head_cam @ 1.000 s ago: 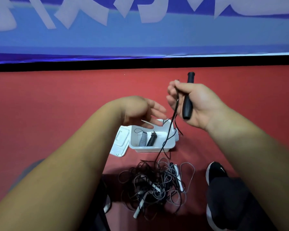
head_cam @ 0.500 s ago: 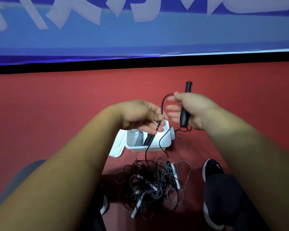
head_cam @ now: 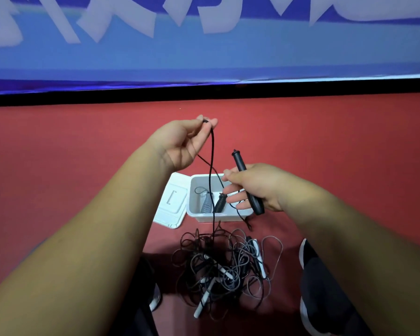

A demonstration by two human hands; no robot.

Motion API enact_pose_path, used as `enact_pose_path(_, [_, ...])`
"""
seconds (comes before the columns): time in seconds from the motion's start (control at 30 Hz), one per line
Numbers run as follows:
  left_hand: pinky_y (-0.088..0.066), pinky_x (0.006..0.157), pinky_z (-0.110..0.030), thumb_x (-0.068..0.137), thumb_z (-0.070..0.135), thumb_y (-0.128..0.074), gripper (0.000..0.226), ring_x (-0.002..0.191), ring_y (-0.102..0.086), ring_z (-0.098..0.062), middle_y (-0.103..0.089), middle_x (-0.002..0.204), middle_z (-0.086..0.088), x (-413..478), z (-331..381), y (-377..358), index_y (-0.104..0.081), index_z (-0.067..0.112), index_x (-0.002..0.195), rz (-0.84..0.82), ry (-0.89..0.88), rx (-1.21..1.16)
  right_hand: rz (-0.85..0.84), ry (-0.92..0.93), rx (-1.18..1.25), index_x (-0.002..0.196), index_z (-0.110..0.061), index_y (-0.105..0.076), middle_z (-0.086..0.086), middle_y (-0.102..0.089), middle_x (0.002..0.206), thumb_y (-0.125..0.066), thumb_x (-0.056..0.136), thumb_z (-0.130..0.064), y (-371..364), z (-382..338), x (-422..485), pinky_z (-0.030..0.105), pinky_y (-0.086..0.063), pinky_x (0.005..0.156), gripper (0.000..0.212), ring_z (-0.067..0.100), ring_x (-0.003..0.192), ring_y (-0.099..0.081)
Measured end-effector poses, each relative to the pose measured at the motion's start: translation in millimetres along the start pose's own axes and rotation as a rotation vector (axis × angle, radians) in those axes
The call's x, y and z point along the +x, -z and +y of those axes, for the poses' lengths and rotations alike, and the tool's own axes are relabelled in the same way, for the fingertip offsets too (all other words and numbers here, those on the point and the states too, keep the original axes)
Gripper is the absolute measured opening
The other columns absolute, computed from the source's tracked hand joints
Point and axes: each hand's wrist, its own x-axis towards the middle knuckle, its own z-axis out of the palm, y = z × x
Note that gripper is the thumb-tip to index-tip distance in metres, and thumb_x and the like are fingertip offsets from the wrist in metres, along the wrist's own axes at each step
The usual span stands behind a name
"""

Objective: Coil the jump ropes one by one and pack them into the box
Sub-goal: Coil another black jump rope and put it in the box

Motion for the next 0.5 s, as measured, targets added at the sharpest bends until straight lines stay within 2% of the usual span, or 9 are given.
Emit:
enact_pose_path(0.07, [-0.064,0.070,-0.025,0.103,-0.003,-0.058,0.018,0.084,-0.079,-0.028,-0.072,0.098,-0.021,-0.8,-0.3,0.1,-0.060,-0.006,0.120,0.000,-0.003,0.008,0.046,0.031,0.032,0.122,-0.018,-0.065,0.007,-0.076,0.107,-0.062,0.108,-0.037,-0.6,2.0,3.4,0.039,-0.061,0.075,0.024,0.028,0.098,-0.078])
enact_pose_path(0.13, [-0.064,0.068,-0.024,0.102,-0.004,-0.058,0.012,0.083,-0.079,-0.028,-0.073,0.098,-0.022,-2.7,-1.4,-1.3,-0.062,-0.008,0.113,-0.002,0.003,0.001,0.085,0.063,0.059,0.121,-0.023,-0.067,0.006,-0.077,0.110,-0.065,0.106,-0.035,0.1,3.6,5.8,0.037,-0.061,0.073,0.019,0.027,0.100,-0.078])
enact_pose_path(0.2, [-0.064,0.066,-0.024,0.102,-0.005,-0.058,0.006,0.082,-0.079,-0.028,-0.073,0.102,-0.023,-4.8,-1.7,-2.2,-0.064,-0.007,0.104,-0.001,0.012,-0.015,0.106,0.092,0.078,0.120,-0.026,-0.070,0.004,-0.077,0.112,-0.070,0.104,-0.033,0.0,5.9,8.2,0.036,-0.061,0.074,0.017,0.026,0.100,-0.078])
enact_pose_path(0.27, [-0.063,0.064,-0.023,0.101,-0.005,-0.059,0.006,0.082,-0.079,-0.027,-0.073,0.103,-0.023,-5.7,-0.8,-2.6,-0.064,-0.006,0.104,-0.005,0.026,-0.032,0.105,0.121,0.118,0.120,-0.029,-0.072,0.002,-0.077,0.115,-0.076,0.099,-0.032,-1.2,7.2,9.3,0.038,-0.063,0.078,0.021,0.025,0.099,-0.079])
enact_pose_path(0.37, [-0.063,0.066,-0.023,0.101,-0.005,-0.060,0.011,0.082,-0.079,-0.026,-0.075,0.100,-0.023,-6.8,0.9,-4.4,-0.063,-0.005,0.112,-0.018,0.059,-0.088,0.078,0.186,0.142,0.124,-0.037,-0.073,-0.007,-0.074,0.121,-0.081,0.095,-0.032,-4.0,7.5,10.7,0.039,-0.064,0.084,0.030,0.025,0.101,-0.079])
enact_pose_path(0.5, [-0.063,0.063,-0.024,0.098,-0.006,-0.063,0.039,0.083,-0.078,-0.027,-0.074,0.103,-0.023,-8.1,-0.7,-9.2,-0.057,-0.005,0.137,-0.062,0.124,-0.214,0.030,0.262,0.135,0.128,-0.042,-0.072,-0.016,-0.074,0.122,-0.079,0.096,-0.034,-7.1,5.2,7.4,0.034,-0.063,0.083,0.033,0.018,0.102,-0.079])
